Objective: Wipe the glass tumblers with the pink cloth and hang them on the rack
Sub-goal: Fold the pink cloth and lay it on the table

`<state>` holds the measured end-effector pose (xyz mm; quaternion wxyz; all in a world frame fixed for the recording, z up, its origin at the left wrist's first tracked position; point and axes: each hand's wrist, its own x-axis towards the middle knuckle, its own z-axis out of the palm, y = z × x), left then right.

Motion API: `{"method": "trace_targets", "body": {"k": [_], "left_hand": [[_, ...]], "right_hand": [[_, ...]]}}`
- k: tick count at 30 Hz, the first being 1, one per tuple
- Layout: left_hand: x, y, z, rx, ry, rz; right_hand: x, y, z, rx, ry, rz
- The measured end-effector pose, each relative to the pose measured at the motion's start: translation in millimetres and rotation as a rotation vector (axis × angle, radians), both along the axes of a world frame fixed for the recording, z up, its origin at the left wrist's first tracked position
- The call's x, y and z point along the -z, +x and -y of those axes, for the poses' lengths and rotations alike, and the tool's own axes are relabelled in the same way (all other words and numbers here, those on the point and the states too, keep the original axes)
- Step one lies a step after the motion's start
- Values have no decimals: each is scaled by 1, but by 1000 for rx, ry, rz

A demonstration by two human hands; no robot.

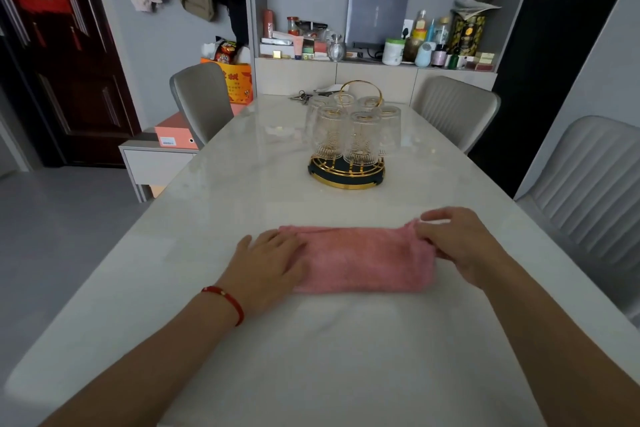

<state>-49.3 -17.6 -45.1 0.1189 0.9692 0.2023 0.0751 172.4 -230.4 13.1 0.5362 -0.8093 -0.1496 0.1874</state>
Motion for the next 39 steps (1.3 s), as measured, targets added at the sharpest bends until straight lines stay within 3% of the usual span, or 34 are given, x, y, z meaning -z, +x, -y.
{"method": "trace_targets", "body": {"k": [4, 8, 11, 13, 15, 18, 24, 29, 32, 34, 37, 39], "left_hand": [[-5, -2, -11, -127, -186, 311], [-11, -8, -16, -280, -259, 463], [-11, -8, -17, -312, -287, 404], [-8, -7, -17, -310, -265, 359], [-5, -6, -14, -309, -205, 267], [-6, -4, -7, -322, -156, 97], [-13, -4, -5, -358, -229, 142], [-22, -23, -16, -386, -666, 302], [-27, -34, -23, -411, -863, 375], [-30, -37, -20, -388, -921, 376], [-30, -38, -14, -337, -832, 235], [-29, -34, -7, -293, -757, 169]], "right_hand": [[-27, -43, -49, -220, 112, -19], [-13, -96, -105, -411, -84, 106], [1, -112, -117, -436, -240, 295], [2, -102, -107, -302, -355, 464], [2, -83, -88, -143, -593, 583], [8, -66, -66, -150, -871, 529], [11, -70, -82, -250, -576, 416], [-24, -100, -111, -401, -306, 311], [-20, -123, -135, -544, -320, 234], [-11, -121, -144, -487, -298, 275], [7, -94, -150, -270, -454, 504], [15, -84, -156, -309, -604, 495]]}}
